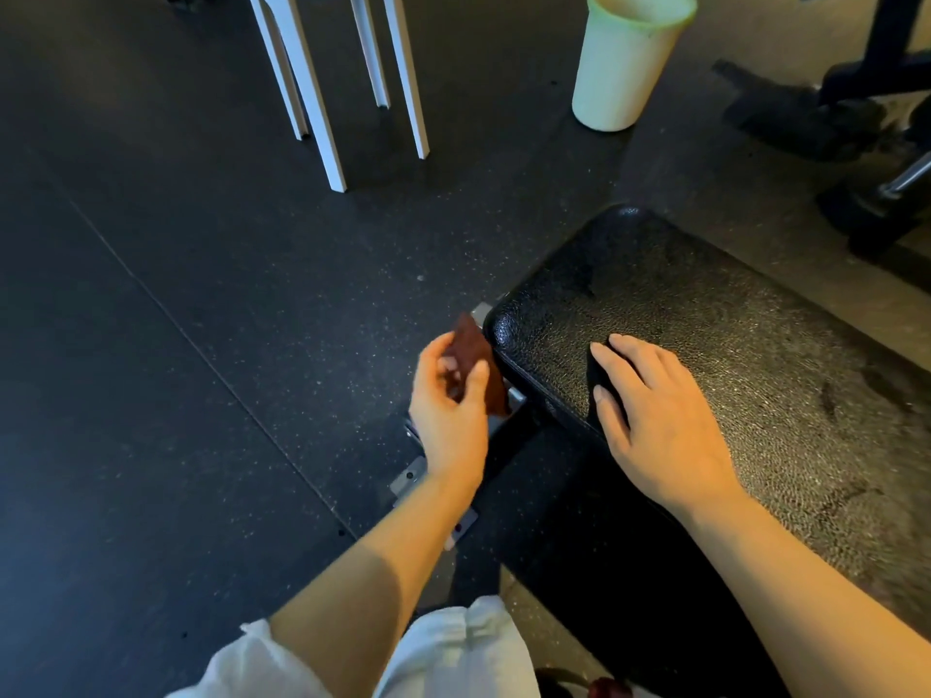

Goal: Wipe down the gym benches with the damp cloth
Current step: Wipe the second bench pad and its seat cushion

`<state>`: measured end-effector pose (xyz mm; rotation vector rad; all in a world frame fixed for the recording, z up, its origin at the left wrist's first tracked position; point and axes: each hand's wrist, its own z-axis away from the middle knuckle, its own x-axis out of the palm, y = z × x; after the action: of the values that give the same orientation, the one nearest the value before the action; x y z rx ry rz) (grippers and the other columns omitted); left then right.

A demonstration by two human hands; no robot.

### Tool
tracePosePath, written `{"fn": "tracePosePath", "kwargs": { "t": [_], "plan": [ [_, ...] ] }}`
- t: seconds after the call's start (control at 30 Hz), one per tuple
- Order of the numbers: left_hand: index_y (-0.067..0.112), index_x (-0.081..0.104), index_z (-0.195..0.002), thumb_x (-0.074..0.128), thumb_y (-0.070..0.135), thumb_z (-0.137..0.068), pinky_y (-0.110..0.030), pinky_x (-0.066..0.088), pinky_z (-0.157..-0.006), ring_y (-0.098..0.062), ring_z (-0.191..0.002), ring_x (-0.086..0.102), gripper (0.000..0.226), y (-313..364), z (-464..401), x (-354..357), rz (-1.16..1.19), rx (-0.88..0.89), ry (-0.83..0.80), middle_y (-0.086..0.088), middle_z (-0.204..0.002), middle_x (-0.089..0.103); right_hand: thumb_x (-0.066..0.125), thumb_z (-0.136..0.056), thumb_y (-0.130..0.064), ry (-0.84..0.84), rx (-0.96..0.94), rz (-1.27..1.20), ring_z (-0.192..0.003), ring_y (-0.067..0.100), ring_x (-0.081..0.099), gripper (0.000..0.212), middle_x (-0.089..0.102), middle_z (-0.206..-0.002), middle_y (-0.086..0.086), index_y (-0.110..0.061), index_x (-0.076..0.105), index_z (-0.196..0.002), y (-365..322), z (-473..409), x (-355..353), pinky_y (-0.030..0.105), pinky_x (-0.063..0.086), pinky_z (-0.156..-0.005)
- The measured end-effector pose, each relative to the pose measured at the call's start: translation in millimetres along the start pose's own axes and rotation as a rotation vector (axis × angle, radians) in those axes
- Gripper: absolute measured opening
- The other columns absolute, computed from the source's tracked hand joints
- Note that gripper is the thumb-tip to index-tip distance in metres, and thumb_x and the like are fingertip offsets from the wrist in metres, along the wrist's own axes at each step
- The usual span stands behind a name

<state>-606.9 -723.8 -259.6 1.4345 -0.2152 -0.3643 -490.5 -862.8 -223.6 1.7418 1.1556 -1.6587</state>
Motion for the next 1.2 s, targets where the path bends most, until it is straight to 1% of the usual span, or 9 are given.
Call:
{"fn": "tracePosePath", "kwargs": {
  "t": [0.17,0.3,0.37,0.5,0.63,0.77,0.93,1.1,1.2],
  "plan": [
    [0.027,0.057,-0.108,0.064,0.019,-0.091,-0.043,0.054,-0.087,-0.015,-0.091,0.062,0.020,-5,20,19,-0.016,0.000,0.040,0.000,-0.097,0.063,0.035,-0.096,-0.034,0.000,0.001,0.008,-0.125,0.025,0.043,0.048,0.051,-0.136,0.009,-0.010,0.052,-0.134,0,0,1,0.038,0.036,-0.106],
    [0.027,0.051,-0.087,0.068,0.016,-0.087,-0.044,0.054,-0.075,-0.022,-0.079,0.060,0.020,-13,52,19,-0.026,-0.040,-0.137,-0.005,-0.085,0.061,0.035,-0.095,-0.033,-0.002,0.000,0.015,-0.124,0.025,0.043,0.048,0.051,-0.136,0.009,-0.009,0.052,-0.134,-1,0,0,0.038,0.036,-0.105],
    [0.027,0.051,-0.088,0.070,0.016,-0.085,-0.035,0.054,-0.074,-0.015,-0.079,0.059,0.022,-14,61,17,-0.045,-0.067,-0.169,-0.005,-0.089,0.060,0.034,-0.096,-0.033,0.001,-0.004,0.020,-0.124,0.026,0.043,0.049,0.051,-0.136,0.010,-0.008,0.052,-0.134,-2,0,-1,0.038,0.036,-0.105],
    [0.032,0.057,-0.106,0.061,0.022,-0.093,-0.007,0.042,-0.082,0.009,-0.094,0.052,0.017,-9,34,8,-0.026,-0.073,0.069,0.006,-0.109,0.052,0.033,-0.097,-0.032,-0.005,-0.002,0.034,-0.124,0.026,0.043,0.049,0.050,-0.136,0.010,-0.008,0.052,-0.135,-2,1,0,0.040,0.037,-0.106],
    [0.024,0.056,-0.131,0.058,0.016,-0.095,-0.023,0.046,-0.098,-0.003,-0.117,0.054,0.036,-8,25,3,0.111,-0.103,-0.034,0.007,-0.128,0.058,0.034,-0.096,-0.032,-0.004,0.005,0.022,-0.125,0.025,0.042,0.048,0.050,-0.137,0.009,-0.009,0.051,-0.135,-1,1,1,0.043,0.038,-0.107],
    [0.025,0.057,-0.120,0.069,0.007,-0.086,-0.011,0.048,-0.086,-0.003,-0.116,0.055,0.041,-12,50,9,0.083,-0.024,-0.060,0.008,-0.121,0.058,0.036,-0.096,-0.031,-0.007,0.004,0.034,-0.125,0.025,0.043,0.048,0.050,-0.137,0.009,-0.009,0.051,-0.135,-2,1,0,0.041,0.037,-0.106],
    [0.024,0.062,-0.114,0.067,0.003,-0.084,-0.043,0.052,-0.094,-0.017,-0.109,0.061,0.037,-22,30,19,0.073,0.024,0.092,0.004,-0.113,0.065,0.037,-0.096,-0.031,0.012,0.000,0.023,-0.123,0.025,0.044,0.047,0.051,-0.135,0.009,-0.008,0.052,-0.134,-2,1,0,0.042,0.039,-0.103],
    [0.019,0.068,-0.117,0.062,0.006,-0.091,-0.031,0.052,-0.096,-0.004,-0.104,0.062,0.030,-2,-15,15,0.080,-0.053,0.160,0.008,-0.112,0.068,0.035,-0.096,-0.032,0.014,0.002,0.017,-0.124,0.026,0.044,0.048,0.051,-0.135,0.009,-0.008,0.052,-0.134,-1,1,1,0.042,0.039,-0.104],
    [0.018,0.066,-0.121,0.061,0.011,-0.093,-0.027,0.052,-0.095,-0.003,-0.105,0.061,0.029,2,-29,12,0.073,-0.058,0.058,0.007,-0.115,0.066,0.035,-0.096,-0.033,0.019,-0.001,0.013,-0.123,0.026,0.044,0.048,0.051,-0.135,0.009,-0.008,0.053,-0.133,0,1,2,0.041,0.038,-0.104]
  ]
}}
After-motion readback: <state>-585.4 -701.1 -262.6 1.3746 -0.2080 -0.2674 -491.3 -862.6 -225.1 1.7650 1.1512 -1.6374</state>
